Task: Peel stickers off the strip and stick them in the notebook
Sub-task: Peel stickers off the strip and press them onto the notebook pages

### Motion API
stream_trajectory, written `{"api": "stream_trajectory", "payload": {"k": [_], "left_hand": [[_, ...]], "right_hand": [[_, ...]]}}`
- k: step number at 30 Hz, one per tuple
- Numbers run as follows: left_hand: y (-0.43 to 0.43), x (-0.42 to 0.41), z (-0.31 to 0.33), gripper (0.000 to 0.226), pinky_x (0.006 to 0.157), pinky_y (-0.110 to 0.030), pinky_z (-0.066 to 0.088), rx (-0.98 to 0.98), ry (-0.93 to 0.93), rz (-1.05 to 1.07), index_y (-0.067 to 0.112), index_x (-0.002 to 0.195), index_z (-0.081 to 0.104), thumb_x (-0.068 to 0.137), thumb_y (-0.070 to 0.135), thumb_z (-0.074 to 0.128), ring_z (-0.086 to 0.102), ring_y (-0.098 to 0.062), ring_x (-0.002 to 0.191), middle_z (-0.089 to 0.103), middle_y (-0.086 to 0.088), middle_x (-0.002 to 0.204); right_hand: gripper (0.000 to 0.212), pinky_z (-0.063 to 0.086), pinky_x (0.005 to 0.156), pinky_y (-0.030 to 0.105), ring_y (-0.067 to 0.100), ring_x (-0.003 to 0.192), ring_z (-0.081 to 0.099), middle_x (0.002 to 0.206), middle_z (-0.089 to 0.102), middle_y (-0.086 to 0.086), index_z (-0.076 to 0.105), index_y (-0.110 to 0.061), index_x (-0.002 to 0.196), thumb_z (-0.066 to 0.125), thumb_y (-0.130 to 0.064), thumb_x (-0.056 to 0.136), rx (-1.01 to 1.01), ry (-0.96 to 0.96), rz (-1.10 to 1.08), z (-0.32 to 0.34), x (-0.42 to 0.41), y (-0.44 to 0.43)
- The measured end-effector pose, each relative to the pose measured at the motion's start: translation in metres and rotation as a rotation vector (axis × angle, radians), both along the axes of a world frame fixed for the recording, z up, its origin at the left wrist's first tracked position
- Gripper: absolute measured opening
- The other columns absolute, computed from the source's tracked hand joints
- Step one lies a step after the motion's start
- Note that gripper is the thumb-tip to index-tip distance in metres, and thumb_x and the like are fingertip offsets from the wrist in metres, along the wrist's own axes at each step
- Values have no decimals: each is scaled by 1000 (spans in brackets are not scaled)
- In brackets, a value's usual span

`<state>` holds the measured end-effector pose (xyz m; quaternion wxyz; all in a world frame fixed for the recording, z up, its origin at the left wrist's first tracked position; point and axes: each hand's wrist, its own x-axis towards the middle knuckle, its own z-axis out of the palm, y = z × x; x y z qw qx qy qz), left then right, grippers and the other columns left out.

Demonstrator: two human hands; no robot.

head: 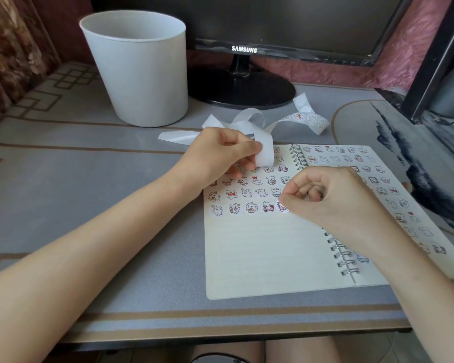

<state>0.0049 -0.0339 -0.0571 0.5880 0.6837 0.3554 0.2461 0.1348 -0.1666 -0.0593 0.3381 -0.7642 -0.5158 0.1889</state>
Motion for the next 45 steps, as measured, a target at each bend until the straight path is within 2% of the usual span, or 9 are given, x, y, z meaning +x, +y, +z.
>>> {"api": "stream_trajectory", "payload": {"k": [11, 17, 21, 27, 32, 35, 40, 43, 45], "left_hand": [[-2, 0, 1, 19, 48, -10, 45, 13, 9, -4, 8, 72, 65, 90, 15, 63, 54, 1, 39, 64, 3, 59], [-2, 0, 1, 18, 46, -9, 44, 16, 17, -4, 7, 74, 64, 90, 15, 62, 53, 1, 38, 64, 0, 62], [-1, 0, 0, 20, 48, -9, 44, 23, 24, -6, 9, 72, 64, 90, 17, 62, 53, 1, 39, 65, 0, 63], [0, 1, -2, 21, 49, -9, 44, 31, 39, 0, 10, 71, 65, 90, 19, 63, 52, 1, 40, 66, 3, 61], [1, 1, -3, 22, 50, -10, 45, 46, 46, -2, 13, 69, 65, 90, 21, 63, 51, 1, 40, 66, 5, 59], [1, 1, -3, 22, 49, -10, 45, 45, 43, -3, 12, 69, 65, 90, 20, 63, 51, 1, 40, 66, 4, 60], [0, 1, -2, 19, 49, -10, 45, 48, 14, -15, 7, 77, 65, 91, 19, 61, 51, 1, 39, 66, -2, 66], [0, 1, -2, 18, 48, -14, 45, 59, -21, -31, 6, 79, 64, 92, 18, 60, 54, 0, 43, 66, -8, 69], [2, 1, -3, 19, 49, -17, 45, 98, -31, -33, 4, 79, 64, 92, 18, 60, 57, -3, 50, 66, -6, 68]], "right_hand": [[10, 35, 54, 22, 2, 48, 43, 54, 56, -16, 67, -24, 69, 76, -28, 72, 2, -59, 26, -2, 1, -3], [16, 33, 52, 14, 0, 54, 44, 62, 54, -14, 63, -27, 81, 76, -30, 74, -5, -96, 27, -2, 4, -3], [12, 34, 50, 11, 1, 49, 43, 52, 51, -23, 63, -24, 76, 74, -19, 78, 5, -58, 28, -4, 5, -1], [11, 33, 51, 14, 2, 48, 42, 55, 51, -11, 64, -24, 77, 71, -17, 80, 37, -36, 18, -8, 8, 0], [12, 34, 54, 17, 2, 52, 43, 62, 57, -23, 64, -27, 79, 74, -31, 74, 6, -8, 48, -6, 8, -2], [11, 33, 52, 13, 1, 49, 44, 57, 53, -15, 64, -27, 78, 75, -22, 77, 3, -6, 53, -5, 9, -1], [10, 35, 56, 19, 2, 49, 44, 65, 55, -8, 65, -25, 80, 72, -18, 80, -12, -3, 78, -4, 11, 2], [6, 42, 60, 25, 3, 55, 50, 69, 63, -6, 67, -24, 80, 70, -19, 81, 63, 43, 56, 4, 12, 6], [4, 39, 58, 21, 1, 60, 52, 72, 64, -10, 67, -25, 80, 70, -23, 81, 158, 7, 12, 9, 13, 11]]}}
